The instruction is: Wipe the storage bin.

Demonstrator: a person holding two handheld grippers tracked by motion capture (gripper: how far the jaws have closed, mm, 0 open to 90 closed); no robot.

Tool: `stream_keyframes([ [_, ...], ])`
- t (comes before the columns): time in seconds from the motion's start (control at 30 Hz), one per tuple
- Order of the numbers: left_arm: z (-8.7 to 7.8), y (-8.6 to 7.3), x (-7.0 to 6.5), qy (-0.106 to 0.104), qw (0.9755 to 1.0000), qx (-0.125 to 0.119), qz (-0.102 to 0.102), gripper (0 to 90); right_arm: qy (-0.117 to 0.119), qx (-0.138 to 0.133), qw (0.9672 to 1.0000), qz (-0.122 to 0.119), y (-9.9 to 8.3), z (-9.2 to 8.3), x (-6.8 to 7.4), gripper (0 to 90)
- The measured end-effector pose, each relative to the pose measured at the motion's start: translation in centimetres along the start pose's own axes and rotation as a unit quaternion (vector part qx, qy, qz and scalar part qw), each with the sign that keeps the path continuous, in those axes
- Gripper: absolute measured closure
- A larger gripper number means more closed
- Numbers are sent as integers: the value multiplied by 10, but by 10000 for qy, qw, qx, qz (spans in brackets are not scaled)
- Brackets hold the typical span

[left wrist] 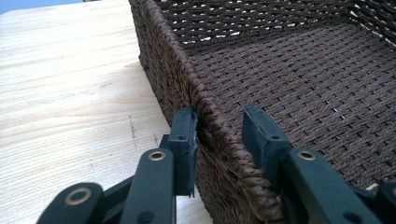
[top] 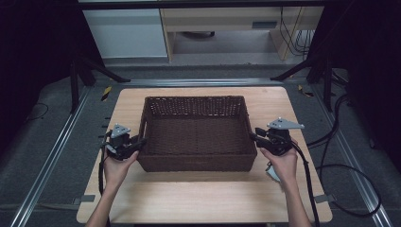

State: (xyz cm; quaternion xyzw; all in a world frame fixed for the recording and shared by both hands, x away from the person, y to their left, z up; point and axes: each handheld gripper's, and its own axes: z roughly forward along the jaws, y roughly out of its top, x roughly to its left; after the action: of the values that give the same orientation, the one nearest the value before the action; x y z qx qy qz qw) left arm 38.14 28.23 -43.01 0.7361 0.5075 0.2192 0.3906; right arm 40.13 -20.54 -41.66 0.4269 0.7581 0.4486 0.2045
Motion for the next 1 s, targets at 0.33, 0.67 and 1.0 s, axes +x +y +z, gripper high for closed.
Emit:
stream_keyframes([
  [0.33,-3,-2,1,94,9999,-133,-17,535,96,-24,9999,47,-5,3,2,737],
  [0.67,-7,-3,2,168,9998,-89,35,476,104,94,9999,43,-7,-5,9,733],
  [1.0,-11,-4,1,171,9997,-119,131,452,136,108,9998,36,-9,-10,13,730],
])
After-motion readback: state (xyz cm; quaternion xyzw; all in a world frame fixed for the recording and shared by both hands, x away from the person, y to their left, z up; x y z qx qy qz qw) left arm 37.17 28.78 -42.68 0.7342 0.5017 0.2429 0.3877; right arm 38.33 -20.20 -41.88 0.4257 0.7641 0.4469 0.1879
